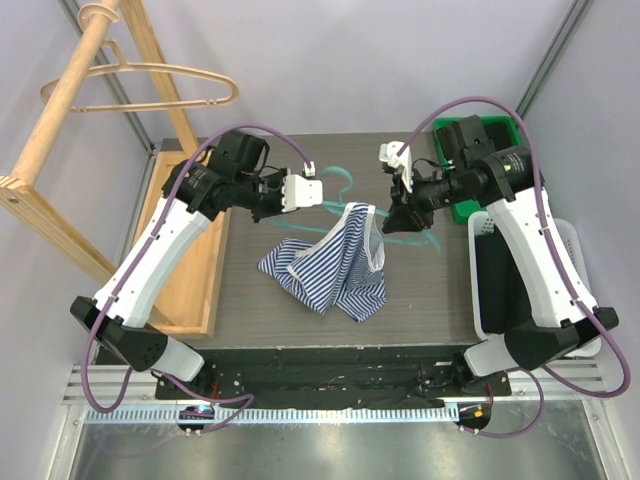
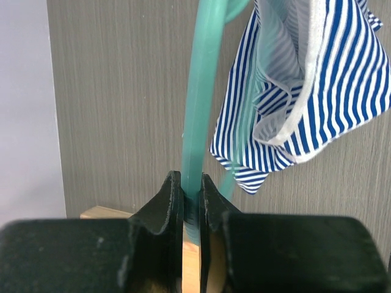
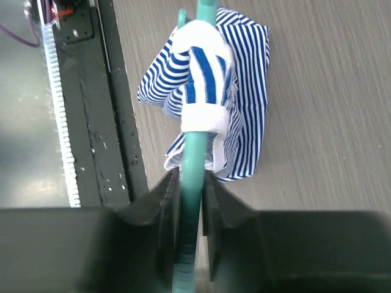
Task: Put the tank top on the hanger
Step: Hang the tank top on the hanger.
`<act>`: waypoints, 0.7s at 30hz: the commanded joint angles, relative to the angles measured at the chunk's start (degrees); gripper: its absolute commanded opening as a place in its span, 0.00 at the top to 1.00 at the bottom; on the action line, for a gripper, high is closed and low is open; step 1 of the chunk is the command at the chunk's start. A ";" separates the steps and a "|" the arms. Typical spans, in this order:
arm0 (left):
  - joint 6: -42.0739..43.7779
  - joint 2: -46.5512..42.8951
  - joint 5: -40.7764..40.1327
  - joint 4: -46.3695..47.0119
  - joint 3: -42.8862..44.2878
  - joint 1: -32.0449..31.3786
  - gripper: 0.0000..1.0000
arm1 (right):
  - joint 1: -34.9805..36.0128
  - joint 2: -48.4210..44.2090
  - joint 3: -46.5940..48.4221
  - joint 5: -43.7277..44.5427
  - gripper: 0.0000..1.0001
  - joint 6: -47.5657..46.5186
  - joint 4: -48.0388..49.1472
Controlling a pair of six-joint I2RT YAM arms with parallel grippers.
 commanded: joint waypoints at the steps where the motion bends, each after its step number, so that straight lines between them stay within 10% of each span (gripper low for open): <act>1: 0.67 -1.54 3.23 0.24 -0.11 -0.80 1.00 | 0.80 0.75 1.87 3.68 0.99 2.59 0.44; 9: -0.73 -2.50 5.08 0.32 -0.54 -0.80 0.97 | 0.89 -3.72 -0.94 6.41 0.99 7.69 9.94; 18: -3.98 -6.63 2.27 2.61 -2.13 0.17 0.01 | 0.80 -7.15 -5.24 7.38 0.99 9.54 14.51; 21: -5.12 -9.01 2.09 3.40 -2.92 1.57 0.00 | 0.71 -8.12 -6.65 7.99 0.99 10.94 16.53</act>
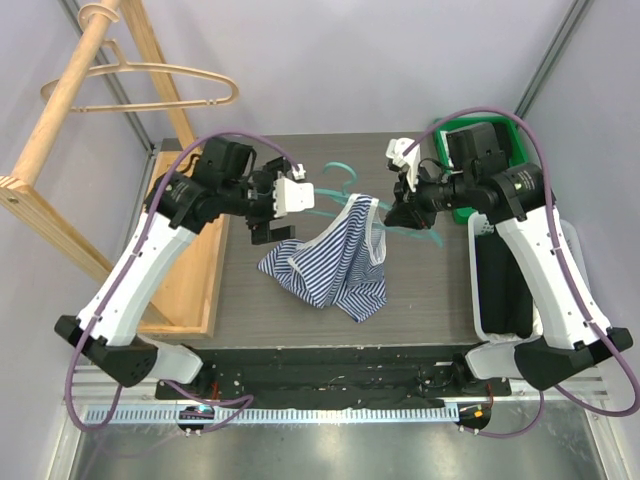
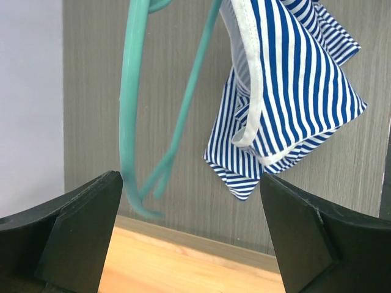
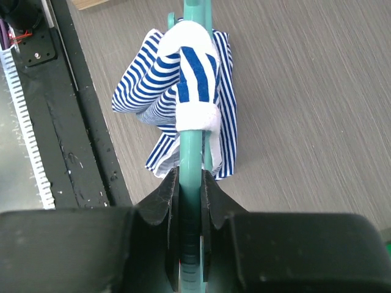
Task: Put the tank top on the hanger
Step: Hang the tank top on the hanger.
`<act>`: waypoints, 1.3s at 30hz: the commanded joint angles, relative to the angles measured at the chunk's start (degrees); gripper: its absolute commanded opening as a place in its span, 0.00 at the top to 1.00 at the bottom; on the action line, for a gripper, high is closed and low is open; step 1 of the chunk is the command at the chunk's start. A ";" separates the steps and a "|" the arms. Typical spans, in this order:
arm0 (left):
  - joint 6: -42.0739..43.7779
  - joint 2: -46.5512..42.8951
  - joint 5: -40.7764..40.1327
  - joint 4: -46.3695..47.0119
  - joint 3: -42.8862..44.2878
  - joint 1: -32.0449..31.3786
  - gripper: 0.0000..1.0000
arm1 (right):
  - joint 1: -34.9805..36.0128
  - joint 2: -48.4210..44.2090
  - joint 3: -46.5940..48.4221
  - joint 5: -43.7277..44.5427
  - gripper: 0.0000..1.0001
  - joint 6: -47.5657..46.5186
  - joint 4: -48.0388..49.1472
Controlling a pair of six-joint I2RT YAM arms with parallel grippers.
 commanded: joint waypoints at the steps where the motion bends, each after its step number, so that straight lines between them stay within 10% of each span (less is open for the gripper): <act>1: -2.31 -5.03 0.67 2.18 -0.69 1.90 0.00 | -0.34 -2.77 -1.59 1.43 0.99 3.08 7.92; 29: -8.20 -7.06 5.59 23.97 -30.66 3.14 0.01 | -3.59 -4.53 -1.15 -2.96 0.99 10.29 13.11; 39: -9.25 -5.04 5.86 29.42 -33.30 3.05 0.68 | -4.55 -4.79 -0.53 -4.01 0.99 10.38 13.20</act>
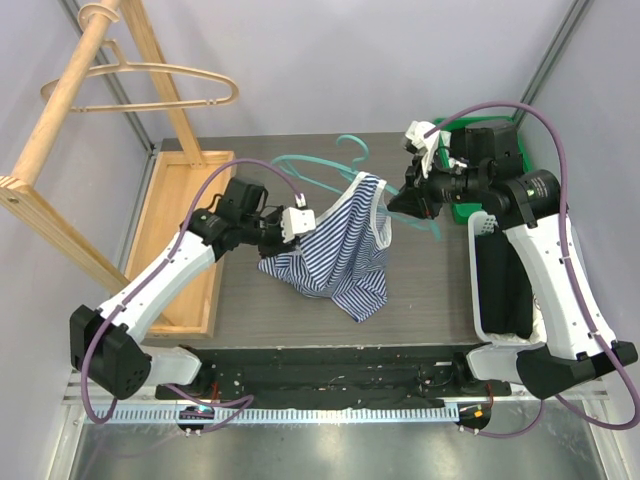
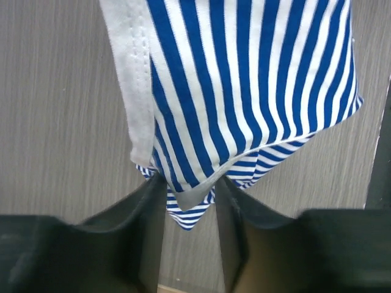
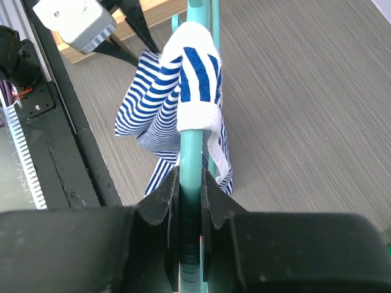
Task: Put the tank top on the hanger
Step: Hang the tank top on the hanger.
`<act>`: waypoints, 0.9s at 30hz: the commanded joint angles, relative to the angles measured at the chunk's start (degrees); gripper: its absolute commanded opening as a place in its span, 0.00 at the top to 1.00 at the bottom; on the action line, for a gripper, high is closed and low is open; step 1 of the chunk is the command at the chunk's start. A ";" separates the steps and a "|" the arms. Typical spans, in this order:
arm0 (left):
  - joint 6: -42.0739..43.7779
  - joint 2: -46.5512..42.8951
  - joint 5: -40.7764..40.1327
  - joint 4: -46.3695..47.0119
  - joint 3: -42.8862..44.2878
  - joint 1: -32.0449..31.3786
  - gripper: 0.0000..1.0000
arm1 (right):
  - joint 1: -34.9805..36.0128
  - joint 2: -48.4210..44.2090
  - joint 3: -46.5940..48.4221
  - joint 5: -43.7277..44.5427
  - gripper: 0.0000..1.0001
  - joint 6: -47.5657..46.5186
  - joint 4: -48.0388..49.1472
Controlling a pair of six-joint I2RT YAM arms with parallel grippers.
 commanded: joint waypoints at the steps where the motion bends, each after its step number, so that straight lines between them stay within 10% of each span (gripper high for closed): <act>1: -0.90 0.06 0.92 5.81 -0.84 0.27 0.81 | -0.69 -1.73 2.44 -2.35 0.99 0.85 3.93; 4: -1.26 0.06 0.56 6.70 -1.63 0.18 1.00 | -0.95 -1.73 2.70 -2.70 0.99 1.02 4.02; 27: -2.75 -3.64 -27.47 13.73 8.38 2.73 1.00 | -2.80 -5.77 -5.29 -5.34 0.99 1.81 4.02</act>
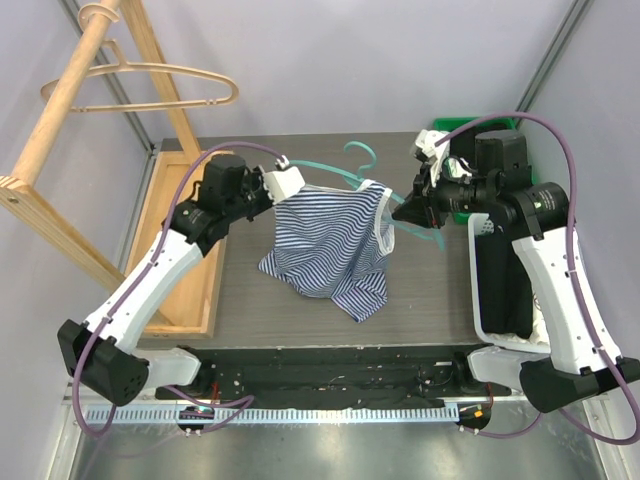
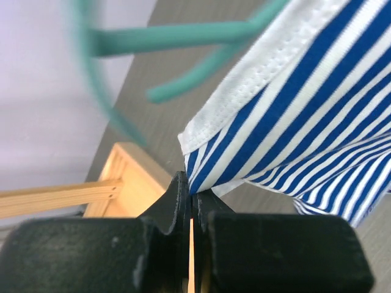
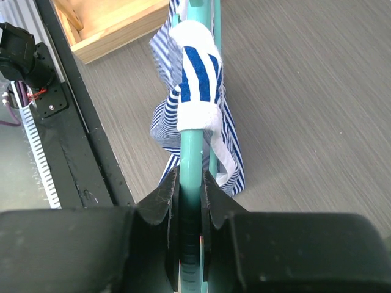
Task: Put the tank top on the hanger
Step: Hang the tank top on the hanger.
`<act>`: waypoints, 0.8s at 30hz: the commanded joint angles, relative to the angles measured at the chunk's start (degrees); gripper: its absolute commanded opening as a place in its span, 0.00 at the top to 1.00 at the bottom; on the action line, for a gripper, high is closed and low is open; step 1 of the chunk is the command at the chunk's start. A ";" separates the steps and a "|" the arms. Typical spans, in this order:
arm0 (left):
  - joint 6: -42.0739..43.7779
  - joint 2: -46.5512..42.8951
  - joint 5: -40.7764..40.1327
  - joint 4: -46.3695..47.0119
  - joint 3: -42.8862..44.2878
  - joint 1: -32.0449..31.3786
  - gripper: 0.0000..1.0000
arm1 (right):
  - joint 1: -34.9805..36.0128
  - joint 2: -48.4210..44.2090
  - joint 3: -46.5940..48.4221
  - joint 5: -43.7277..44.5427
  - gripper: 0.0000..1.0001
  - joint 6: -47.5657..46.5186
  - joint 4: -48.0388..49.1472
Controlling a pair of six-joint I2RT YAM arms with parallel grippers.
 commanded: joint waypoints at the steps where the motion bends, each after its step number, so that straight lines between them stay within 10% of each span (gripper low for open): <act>1: -0.22 -1.84 -4.70 3.48 3.68 0.83 1.00 | -0.44 -1.95 -0.97 -2.17 0.99 0.83 3.35; 24: 2.34 -0.61 -11.99 7.35 8.60 2.68 1.00 | -1.31 -3.45 -1.49 -9.11 0.99 -1.19 -2.19</act>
